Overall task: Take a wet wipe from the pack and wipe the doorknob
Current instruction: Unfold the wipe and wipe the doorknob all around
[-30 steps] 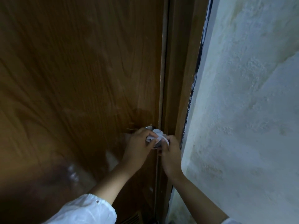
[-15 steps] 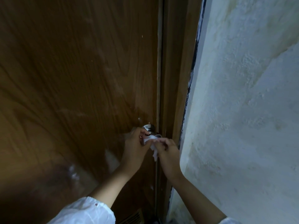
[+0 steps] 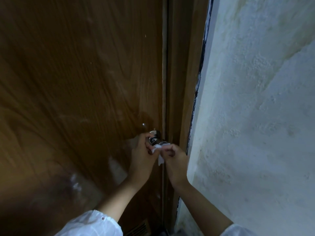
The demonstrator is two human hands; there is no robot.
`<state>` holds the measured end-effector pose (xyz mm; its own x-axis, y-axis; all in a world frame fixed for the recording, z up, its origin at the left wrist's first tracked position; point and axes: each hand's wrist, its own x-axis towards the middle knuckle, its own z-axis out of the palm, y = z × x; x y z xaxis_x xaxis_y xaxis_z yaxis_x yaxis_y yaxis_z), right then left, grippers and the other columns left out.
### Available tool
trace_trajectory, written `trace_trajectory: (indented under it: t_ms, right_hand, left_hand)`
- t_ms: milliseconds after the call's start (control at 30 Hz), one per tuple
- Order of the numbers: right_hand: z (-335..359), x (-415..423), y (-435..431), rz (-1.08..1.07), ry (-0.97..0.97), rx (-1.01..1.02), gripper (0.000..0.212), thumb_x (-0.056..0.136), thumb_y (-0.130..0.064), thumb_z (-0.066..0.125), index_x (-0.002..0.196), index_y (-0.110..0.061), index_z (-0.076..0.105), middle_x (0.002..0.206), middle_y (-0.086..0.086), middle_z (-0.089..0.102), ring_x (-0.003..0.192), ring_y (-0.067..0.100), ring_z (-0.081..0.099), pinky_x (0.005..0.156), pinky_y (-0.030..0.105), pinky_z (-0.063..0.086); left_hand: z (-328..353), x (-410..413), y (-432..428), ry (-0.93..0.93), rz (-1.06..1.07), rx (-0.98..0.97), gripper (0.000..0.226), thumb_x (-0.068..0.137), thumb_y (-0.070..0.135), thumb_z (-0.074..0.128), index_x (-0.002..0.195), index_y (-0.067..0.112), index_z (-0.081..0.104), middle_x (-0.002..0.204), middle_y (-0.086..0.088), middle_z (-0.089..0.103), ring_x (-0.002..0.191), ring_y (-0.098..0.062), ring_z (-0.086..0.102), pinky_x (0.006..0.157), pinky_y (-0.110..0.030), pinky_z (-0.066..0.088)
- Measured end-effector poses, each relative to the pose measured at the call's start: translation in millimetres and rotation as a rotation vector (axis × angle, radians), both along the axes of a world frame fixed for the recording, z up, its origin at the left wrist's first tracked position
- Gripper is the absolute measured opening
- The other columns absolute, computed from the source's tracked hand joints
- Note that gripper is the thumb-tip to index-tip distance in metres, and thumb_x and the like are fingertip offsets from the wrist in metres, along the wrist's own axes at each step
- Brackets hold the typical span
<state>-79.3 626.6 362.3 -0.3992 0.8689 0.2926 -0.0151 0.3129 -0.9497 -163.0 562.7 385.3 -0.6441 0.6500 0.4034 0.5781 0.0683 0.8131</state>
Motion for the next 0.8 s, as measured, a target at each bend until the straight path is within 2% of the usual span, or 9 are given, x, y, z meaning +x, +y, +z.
trace_trajectory:
  t_ms: [100, 233, 367, 467, 633, 800]
  right_hand:
    - [-5, 4, 4, -0.009, -0.053, -0.043, 0.007, 0.085, -0.012, 0.064, 0.089, -0.011, 0.069, 0.085, -0.004, 0.069, 0.08, -0.002, 0.062, 0.069, 0.002, 0.047]
    - [12, 2, 12, -0.041, -0.001, -0.011, 0.007, 0.084, -0.004, 0.062, 0.086, -0.006, 0.069, 0.075, -0.01, 0.064, 0.072, -0.01, 0.062, 0.061, -0.001, 0.045]
    - [12, 2, 5, -0.02, -0.034, 0.082, 0.007, 0.086, -0.009, 0.062, 0.089, -0.01, 0.068, 0.086, -0.001, 0.067, 0.081, 0.003, 0.062, 0.068, 0.003, 0.047]
    - [6, 4, 4, 0.011, -0.061, 0.031, 0.006, 0.086, -0.015, 0.064, 0.09, -0.013, 0.067, 0.083, -0.007, 0.066, 0.079, -0.001, 0.061, 0.065, 0.001, 0.046]
    - [12, 1, 10, -0.062, 0.018, -0.007, 0.007, 0.085, -0.006, 0.062, 0.087, -0.009, 0.068, 0.078, -0.008, 0.066, 0.077, 0.001, 0.062, 0.063, 0.001, 0.046]
    - [14, 0, 0, -0.012, 0.027, 0.039, 0.008, 0.086, -0.009, 0.062, 0.087, -0.016, 0.065, 0.083, -0.009, 0.067, 0.082, 0.004, 0.064, 0.069, 0.006, 0.049]
  left_hand:
    - [-5, 1, -2, -0.011, 0.008, -0.045, 0.044, 0.076, 0.01, 0.07, 0.111, 0.026, 0.048, 0.078, 0.009, 0.055, 0.073, 0.003, 0.056, 0.06, -0.01, 0.045]
    - [1, 0, 1, -0.001, 0.001, -0.02, 0.044, 0.075, 0.01, 0.071, 0.105, 0.031, 0.047, 0.079, 0.011, 0.055, 0.074, 0.002, 0.056, 0.061, -0.008, 0.045]
    - [4, -1, 3, -0.009, 0.003, 0.011, 0.043, 0.075, 0.01, 0.071, 0.105, 0.03, 0.047, 0.077, 0.011, 0.054, 0.072, 0.003, 0.056, 0.063, -0.004, 0.044]
    - [0, -1, 0, -0.013, 0.0, -0.019, 0.041, 0.076, 0.01, 0.07, 0.108, 0.025, 0.049, 0.079, 0.01, 0.055, 0.073, 0.002, 0.056, 0.062, -0.011, 0.046]
    - [2, -3, 2, -0.006, -0.021, 0.035, 0.041, 0.075, 0.013, 0.071, 0.102, 0.033, 0.047, 0.087, 0.008, 0.058, 0.08, -0.002, 0.057, 0.065, -0.012, 0.044]
    - [2, -6, 0, -0.003, -0.02, 0.059, 0.041, 0.075, 0.016, 0.073, 0.1, 0.034, 0.047, 0.078, 0.012, 0.055, 0.074, 0.005, 0.057, 0.063, -0.005, 0.044]
